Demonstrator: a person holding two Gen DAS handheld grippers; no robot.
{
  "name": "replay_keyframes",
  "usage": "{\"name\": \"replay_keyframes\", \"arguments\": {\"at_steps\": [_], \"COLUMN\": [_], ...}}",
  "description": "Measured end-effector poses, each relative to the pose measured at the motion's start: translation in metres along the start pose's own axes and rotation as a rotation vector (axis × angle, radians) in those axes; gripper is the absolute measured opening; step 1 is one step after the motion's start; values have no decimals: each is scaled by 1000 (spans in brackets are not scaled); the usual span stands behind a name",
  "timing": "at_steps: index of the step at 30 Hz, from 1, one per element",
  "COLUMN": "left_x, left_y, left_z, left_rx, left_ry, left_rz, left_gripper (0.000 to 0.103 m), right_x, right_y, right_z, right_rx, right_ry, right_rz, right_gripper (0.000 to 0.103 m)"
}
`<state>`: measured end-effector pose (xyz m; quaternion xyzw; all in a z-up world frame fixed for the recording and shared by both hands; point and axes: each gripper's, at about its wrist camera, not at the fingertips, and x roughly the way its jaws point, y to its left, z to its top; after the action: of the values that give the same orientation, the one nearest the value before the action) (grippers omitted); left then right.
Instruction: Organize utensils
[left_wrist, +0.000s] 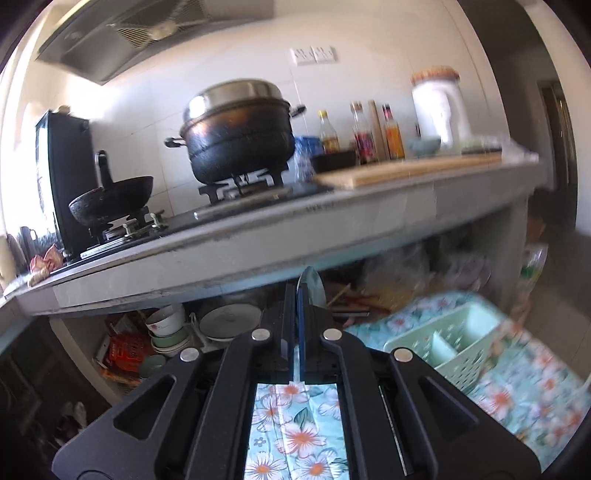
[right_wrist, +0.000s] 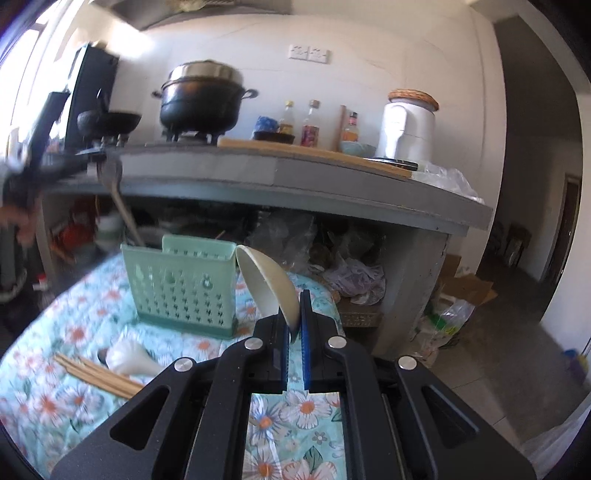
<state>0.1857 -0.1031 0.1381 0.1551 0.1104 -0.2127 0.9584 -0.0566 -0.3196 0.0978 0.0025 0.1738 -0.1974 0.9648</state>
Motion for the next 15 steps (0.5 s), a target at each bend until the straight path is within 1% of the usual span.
{"name": "replay_keyframes", "arguments": {"at_steps": [3,6,10,11,13,15], "left_x": [16,31,48,50,52,50], "left_y": [-11,-16,-18,-17,-14,-12], "left_z": [-9,-17,-27,-30,-35,-38], "left_rx": [36,35,-13,-30,-65,-90], "left_ry": [32,87,165,178,186,186], "left_rz": [13,-15,-77,-93,-115,-123], "left_gripper": [0,0,2,4,4,13], "right_x": [2,6,17,22,27,40], "right_y": [-15,-31,-52,-54,-58,-62], "right_z": [12,24,45,50,59,74], "right_rx": [68,152,272,295,330,371], "right_ry": [-31,-52,-85,-94,-109,-127], "right_rz": [35,102,219,245,284,334], "right_gripper": [6,6,6,6,6,6]}}
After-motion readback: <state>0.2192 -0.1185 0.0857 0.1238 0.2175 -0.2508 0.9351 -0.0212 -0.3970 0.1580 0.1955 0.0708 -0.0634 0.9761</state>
